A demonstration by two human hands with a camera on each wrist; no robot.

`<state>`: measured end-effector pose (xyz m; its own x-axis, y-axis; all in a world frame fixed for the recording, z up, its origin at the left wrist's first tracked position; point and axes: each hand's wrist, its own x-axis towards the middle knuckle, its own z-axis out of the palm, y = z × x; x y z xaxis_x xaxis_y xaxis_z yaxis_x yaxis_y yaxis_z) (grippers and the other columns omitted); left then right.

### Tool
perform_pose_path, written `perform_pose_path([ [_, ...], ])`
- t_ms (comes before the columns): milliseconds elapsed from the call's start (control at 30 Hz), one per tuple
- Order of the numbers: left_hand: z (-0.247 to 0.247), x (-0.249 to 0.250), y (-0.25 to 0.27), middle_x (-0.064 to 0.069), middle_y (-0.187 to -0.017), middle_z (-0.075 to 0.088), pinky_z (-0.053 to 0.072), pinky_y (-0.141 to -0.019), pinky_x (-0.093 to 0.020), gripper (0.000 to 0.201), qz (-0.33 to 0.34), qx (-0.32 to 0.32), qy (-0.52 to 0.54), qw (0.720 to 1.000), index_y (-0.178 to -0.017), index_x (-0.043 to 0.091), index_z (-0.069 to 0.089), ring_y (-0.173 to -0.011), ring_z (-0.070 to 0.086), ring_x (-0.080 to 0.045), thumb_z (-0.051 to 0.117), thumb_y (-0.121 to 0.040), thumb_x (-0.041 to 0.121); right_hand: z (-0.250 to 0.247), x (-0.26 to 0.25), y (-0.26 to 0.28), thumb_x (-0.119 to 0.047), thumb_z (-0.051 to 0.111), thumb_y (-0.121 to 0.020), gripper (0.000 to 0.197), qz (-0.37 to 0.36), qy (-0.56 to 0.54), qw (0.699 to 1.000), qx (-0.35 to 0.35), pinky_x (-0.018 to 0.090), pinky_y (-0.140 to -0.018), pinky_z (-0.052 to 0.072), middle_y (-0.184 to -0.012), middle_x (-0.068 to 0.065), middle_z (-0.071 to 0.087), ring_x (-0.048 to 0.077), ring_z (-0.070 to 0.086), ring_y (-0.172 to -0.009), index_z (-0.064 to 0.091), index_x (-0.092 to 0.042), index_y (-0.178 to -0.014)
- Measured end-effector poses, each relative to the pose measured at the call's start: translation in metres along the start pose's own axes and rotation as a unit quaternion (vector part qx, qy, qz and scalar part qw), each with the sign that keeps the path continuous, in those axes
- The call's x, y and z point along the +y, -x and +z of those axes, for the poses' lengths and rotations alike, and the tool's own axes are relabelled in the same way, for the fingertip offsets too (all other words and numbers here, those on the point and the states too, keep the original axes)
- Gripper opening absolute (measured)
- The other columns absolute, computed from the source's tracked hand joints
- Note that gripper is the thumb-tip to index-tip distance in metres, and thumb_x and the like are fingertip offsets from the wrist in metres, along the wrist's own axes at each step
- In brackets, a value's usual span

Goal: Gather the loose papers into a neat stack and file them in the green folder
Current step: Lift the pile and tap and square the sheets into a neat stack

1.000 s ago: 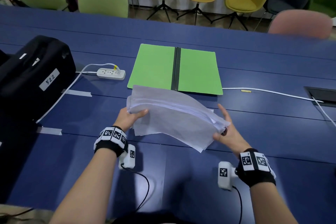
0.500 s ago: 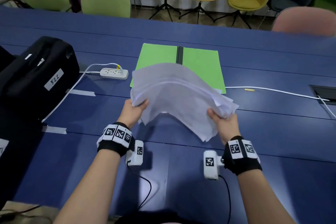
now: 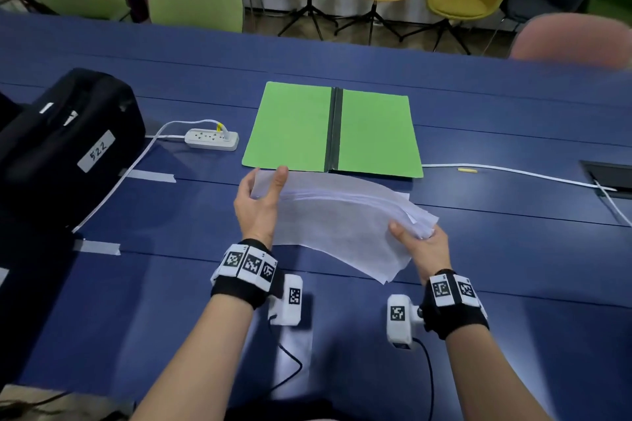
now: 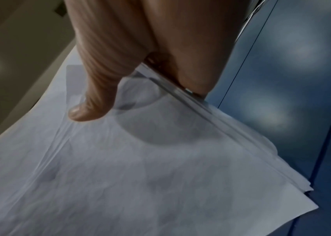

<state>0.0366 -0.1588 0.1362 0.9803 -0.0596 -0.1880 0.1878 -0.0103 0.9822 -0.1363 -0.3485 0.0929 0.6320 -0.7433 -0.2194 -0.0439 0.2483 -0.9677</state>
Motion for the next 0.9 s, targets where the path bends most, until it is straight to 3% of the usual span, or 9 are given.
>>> perform_pose_path([
  [133, 0.002, -0.002, -0.001, 0.010, -0.118, 0.059, 0.043, -0.102, -0.034, 0.074, 0.000, 0.064, -0.025, 0.998, -0.112, 0.029, 0.055, -0.118, 0.052, -0.016, 0.070, -0.053, 0.071, -0.001, 0.003, 0.002, -0.020, 0.083, -0.060, 0.039, -0.001, -0.003, 1.000, -0.006, 0.015, -0.061, 0.054, -0.078, -0.014, 0.075, 0.009, 0.070, -0.074, 0.066, -0.018, -0.095],
  [267, 0.003, -0.006, 0.000, 0.018, -0.098, 0.055, 0.043, -0.098, -0.033, 0.081, 0.043, 0.103, -0.055, 0.992, -0.118, 0.027, 0.053, -0.118, 0.050, -0.022, 0.066, -0.053, 0.072, 0.002, 0.000, 0.003, -0.034, 0.081, -0.059, 0.049, -0.005, -0.029, 0.999, 0.012, 0.014, -0.061, 0.053, -0.078, -0.010, 0.075, 0.003, 0.070, -0.071, 0.065, -0.013, -0.100],
  [333, 0.003, -0.009, 0.001, 0.021, -0.094, 0.054, 0.041, -0.098, -0.029, 0.075, 0.108, 0.112, -0.057, 0.986, -0.116, 0.024, 0.056, -0.112, 0.053, -0.018, 0.069, -0.055, 0.066, 0.002, -0.001, 0.001, -0.021, 0.076, -0.073, 0.024, -0.010, -0.033, 0.999, 0.022, 0.014, -0.059, 0.052, -0.075, -0.010, 0.074, 0.002, 0.069, -0.067, 0.065, -0.018, -0.094],
  [433, 0.001, -0.019, -0.006, 0.017, -0.087, 0.062, 0.044, -0.100, -0.051, 0.048, 0.169, 0.097, -0.087, 0.977, -0.092, 0.027, 0.062, -0.087, 0.063, -0.019, 0.073, -0.059, 0.060, 0.004, -0.003, 0.000, -0.023, 0.075, -0.074, 0.014, -0.017, -0.031, 0.999, 0.037, 0.017, -0.056, 0.053, -0.071, -0.009, 0.072, 0.005, 0.066, -0.061, 0.066, -0.020, -0.083],
  [500, -0.001, -0.023, -0.011, 0.009, -0.085, 0.066, 0.050, -0.092, -0.049, 0.045, 0.164, 0.106, -0.078, 0.978, -0.088, 0.024, 0.064, -0.078, 0.063, -0.022, 0.073, -0.060, 0.059, 0.005, -0.005, 0.001, -0.029, 0.076, -0.071, 0.016, -0.013, -0.026, 0.998, 0.049, 0.018, -0.055, 0.052, -0.066, -0.009, 0.070, 0.005, 0.064, -0.058, 0.066, -0.020, -0.079],
  [600, -0.003, -0.023, -0.016, -0.002, -0.099, 0.069, 0.047, -0.074, -0.028, 0.049, 0.148, 0.096, -0.051, 0.983, -0.094, 0.017, 0.064, -0.089, 0.064, -0.024, 0.069, -0.063, 0.054, 0.004, -0.004, 0.001, -0.031, 0.075, -0.073, 0.016, -0.013, -0.032, 0.998, 0.055, 0.019, -0.054, 0.051, -0.065, -0.008, 0.068, 0.007, 0.061, -0.056, 0.066, -0.020, -0.077],
  [667, -0.003, -0.023, -0.019, 0.004, -0.102, 0.066, 0.042, -0.075, -0.022, 0.053, 0.138, 0.061, -0.055, 0.987, -0.103, 0.016, 0.062, -0.093, 0.060, -0.016, 0.068, -0.064, 0.051, 0.005, -0.005, 0.002, -0.039, 0.076, -0.066, 0.024, -0.011, -0.033, 0.998, 0.051, 0.018, -0.053, 0.050, -0.065, -0.008, 0.067, 0.006, 0.060, -0.055, 0.065, -0.020, -0.077],
  [733, -0.005, -0.025, -0.025, 0.008, -0.108, 0.062, 0.039, -0.081, -0.015, 0.057, 0.121, 0.032, -0.063, 0.990, -0.112, 0.015, 0.059, -0.097, 0.055, -0.010, 0.069, -0.065, 0.045, 0.006, -0.004, 0.001, -0.031, 0.074, -0.074, 0.016, -0.012, -0.031, 0.998, 0.055, 0.016, -0.050, 0.049, -0.060, -0.011, 0.065, 0.004, 0.058, -0.051, 0.063, -0.020, -0.074],
  [900, -0.013, -0.029, -0.040, 0.002, -0.100, 0.063, 0.045, -0.093, -0.034, 0.059, 0.054, -0.053, -0.042, 0.996, -0.111, 0.017, 0.061, -0.092, 0.056, -0.016, 0.065, -0.059, 0.047, 0.006, -0.005, 0.002, -0.020, 0.071, -0.081, 0.018, -0.013, -0.029, 0.997, 0.065, 0.015, -0.046, 0.045, -0.055, -0.010, 0.059, 0.003, 0.055, -0.045, 0.057, -0.018, -0.069],
])
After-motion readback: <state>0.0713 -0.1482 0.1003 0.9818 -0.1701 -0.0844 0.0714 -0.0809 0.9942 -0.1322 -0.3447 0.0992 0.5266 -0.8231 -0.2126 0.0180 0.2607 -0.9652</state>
